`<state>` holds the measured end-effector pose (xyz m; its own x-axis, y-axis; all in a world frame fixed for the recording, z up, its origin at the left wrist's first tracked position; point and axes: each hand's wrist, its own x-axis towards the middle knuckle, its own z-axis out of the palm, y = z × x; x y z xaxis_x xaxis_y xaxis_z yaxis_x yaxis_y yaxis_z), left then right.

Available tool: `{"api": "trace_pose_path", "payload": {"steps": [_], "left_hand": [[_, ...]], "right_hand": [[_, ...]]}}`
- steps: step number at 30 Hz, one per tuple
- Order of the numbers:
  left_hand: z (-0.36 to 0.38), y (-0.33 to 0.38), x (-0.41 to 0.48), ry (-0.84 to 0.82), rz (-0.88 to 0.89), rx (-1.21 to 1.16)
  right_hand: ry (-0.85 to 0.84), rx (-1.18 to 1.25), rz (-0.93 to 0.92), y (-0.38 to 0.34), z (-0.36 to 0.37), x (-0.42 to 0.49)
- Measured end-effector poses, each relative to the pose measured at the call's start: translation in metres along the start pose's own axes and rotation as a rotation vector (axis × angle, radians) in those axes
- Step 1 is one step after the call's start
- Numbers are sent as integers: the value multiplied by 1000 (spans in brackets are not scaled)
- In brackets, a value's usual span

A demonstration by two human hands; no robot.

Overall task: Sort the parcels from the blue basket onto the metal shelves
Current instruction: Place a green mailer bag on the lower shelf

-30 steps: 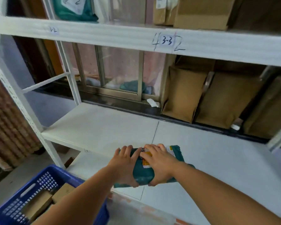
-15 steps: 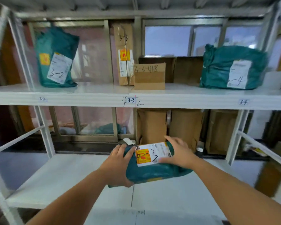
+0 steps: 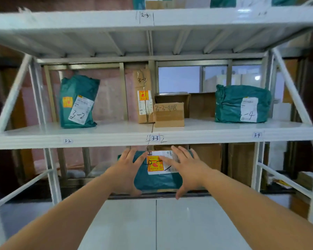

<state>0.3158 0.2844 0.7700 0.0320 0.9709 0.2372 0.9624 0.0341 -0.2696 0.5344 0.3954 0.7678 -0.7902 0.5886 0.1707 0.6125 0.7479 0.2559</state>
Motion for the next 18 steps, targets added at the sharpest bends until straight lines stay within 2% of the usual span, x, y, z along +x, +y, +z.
{"api": "trace_pose_path", "payload": {"steps": [10,14,18], "left_hand": [[-92,-23,1,213,1,199],[-104,-27,-2,161,-32,234],[-83,-23,-3,115,-21,253]], "right_hand": [[273,-142,10,16,-90,2],[278,-177,6,15,-99,5],[224,-155,-8,12,-76,1]]}}
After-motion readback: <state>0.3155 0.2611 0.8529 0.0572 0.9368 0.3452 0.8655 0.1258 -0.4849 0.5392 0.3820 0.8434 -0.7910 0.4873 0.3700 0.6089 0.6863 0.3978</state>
